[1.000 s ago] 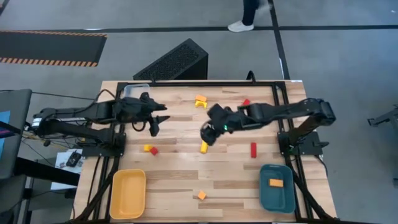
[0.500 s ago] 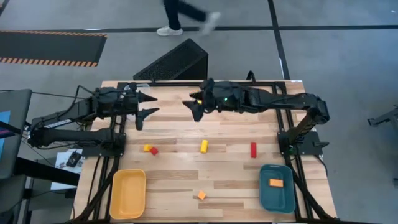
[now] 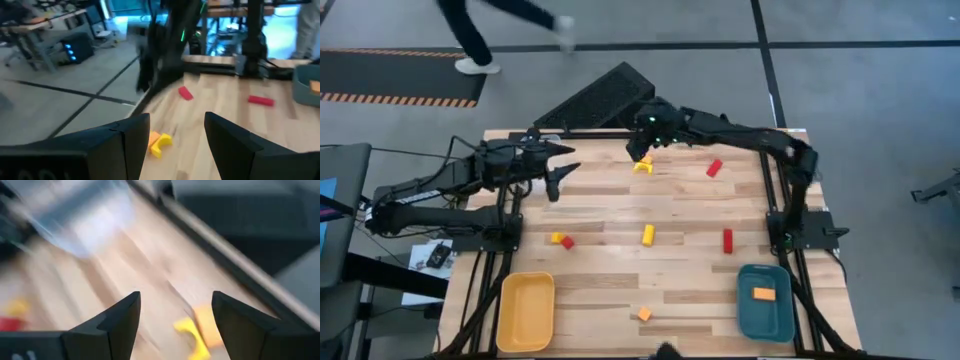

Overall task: Sort & place blocks by color
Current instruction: Put the top orange block in the dark green bin

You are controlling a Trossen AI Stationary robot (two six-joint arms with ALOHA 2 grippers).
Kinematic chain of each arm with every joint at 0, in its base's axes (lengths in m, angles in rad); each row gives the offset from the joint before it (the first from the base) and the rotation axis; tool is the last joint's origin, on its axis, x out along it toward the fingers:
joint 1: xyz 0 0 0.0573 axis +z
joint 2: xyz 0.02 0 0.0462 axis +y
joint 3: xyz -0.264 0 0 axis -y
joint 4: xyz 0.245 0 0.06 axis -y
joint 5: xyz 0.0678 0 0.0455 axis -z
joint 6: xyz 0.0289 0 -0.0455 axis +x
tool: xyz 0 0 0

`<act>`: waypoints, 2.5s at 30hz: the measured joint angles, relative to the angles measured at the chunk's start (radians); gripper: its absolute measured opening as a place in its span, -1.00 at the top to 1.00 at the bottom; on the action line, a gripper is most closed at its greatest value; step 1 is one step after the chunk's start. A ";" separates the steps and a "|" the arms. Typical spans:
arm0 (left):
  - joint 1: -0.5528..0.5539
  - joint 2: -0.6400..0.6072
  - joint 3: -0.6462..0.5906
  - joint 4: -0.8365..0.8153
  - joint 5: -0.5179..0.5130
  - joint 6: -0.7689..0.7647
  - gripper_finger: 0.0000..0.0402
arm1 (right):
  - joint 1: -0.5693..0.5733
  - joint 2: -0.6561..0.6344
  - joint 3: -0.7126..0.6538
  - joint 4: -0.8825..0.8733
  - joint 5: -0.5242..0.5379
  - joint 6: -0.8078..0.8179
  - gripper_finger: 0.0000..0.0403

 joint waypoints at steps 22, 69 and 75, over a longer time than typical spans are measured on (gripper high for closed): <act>0.051 0.217 0.000 0.117 -0.180 -0.154 0.09 | -0.145 0.336 0.127 -0.257 -0.190 -0.295 -0.12; 0.064 0.193 0.000 0.036 -0.185 -0.160 0.09 | -0.159 0.271 0.209 -0.726 -0.133 -0.274 -0.41; 0.064 0.193 0.000 -0.012 -0.189 -0.161 0.09 | -0.142 0.271 0.138 -0.656 -0.128 -0.260 -0.54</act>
